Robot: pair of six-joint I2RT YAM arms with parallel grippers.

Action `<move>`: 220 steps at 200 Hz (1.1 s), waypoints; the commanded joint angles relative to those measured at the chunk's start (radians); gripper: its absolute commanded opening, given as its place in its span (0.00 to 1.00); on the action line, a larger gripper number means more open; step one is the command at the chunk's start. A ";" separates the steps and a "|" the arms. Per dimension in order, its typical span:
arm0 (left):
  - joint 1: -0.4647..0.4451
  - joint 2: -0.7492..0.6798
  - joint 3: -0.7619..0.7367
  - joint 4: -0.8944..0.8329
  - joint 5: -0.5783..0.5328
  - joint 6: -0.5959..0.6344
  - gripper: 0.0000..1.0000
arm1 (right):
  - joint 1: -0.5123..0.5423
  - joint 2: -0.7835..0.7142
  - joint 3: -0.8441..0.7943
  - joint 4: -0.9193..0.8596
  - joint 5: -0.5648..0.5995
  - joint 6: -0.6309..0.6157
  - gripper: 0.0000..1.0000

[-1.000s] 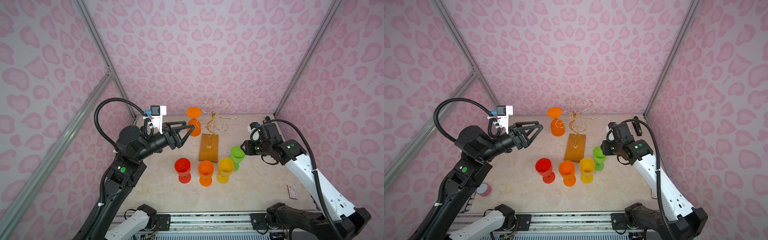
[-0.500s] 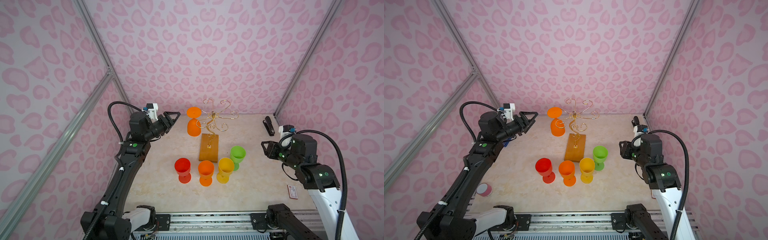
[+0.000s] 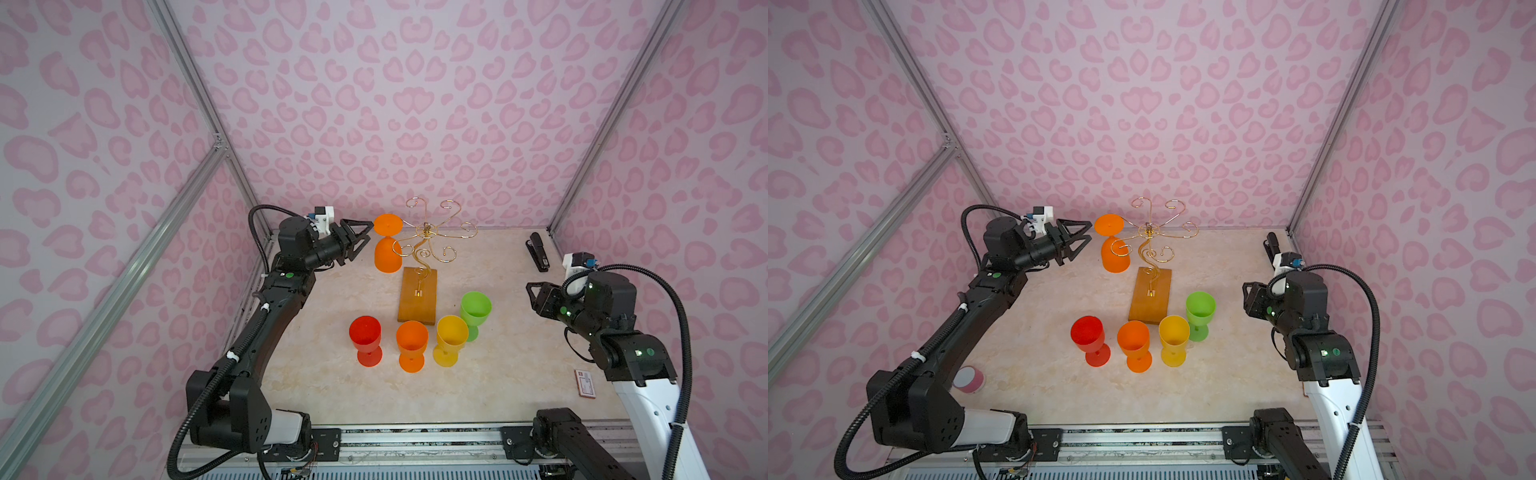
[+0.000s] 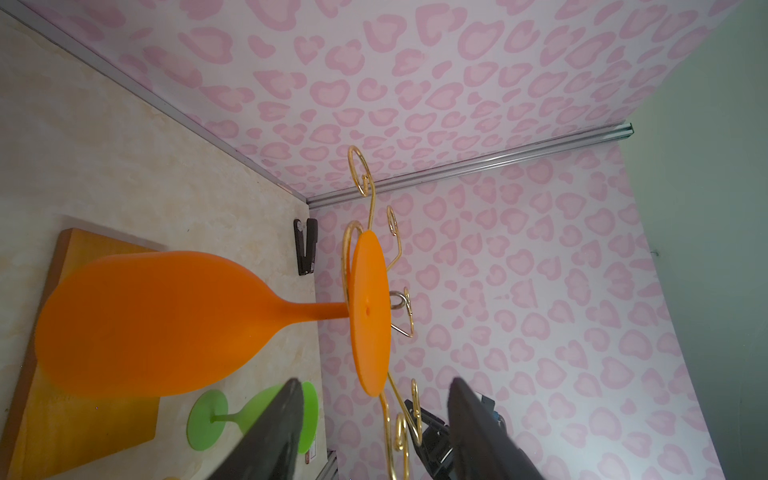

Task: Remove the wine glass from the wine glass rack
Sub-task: 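Raise the right gripper away from the green glass while the left reaches the rack, then close the left gripper on the orange glass base hanging on the rack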

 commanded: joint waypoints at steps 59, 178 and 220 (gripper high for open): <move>-0.031 0.059 0.048 0.071 0.013 -0.009 0.50 | -0.018 -0.003 -0.008 0.030 -0.027 0.001 0.49; -0.032 0.098 0.055 0.084 0.020 -0.018 0.29 | -0.035 0.010 -0.029 0.047 -0.058 0.008 0.49; -0.032 0.102 0.063 0.082 0.025 -0.018 0.23 | -0.038 0.017 -0.032 0.054 -0.067 0.012 0.49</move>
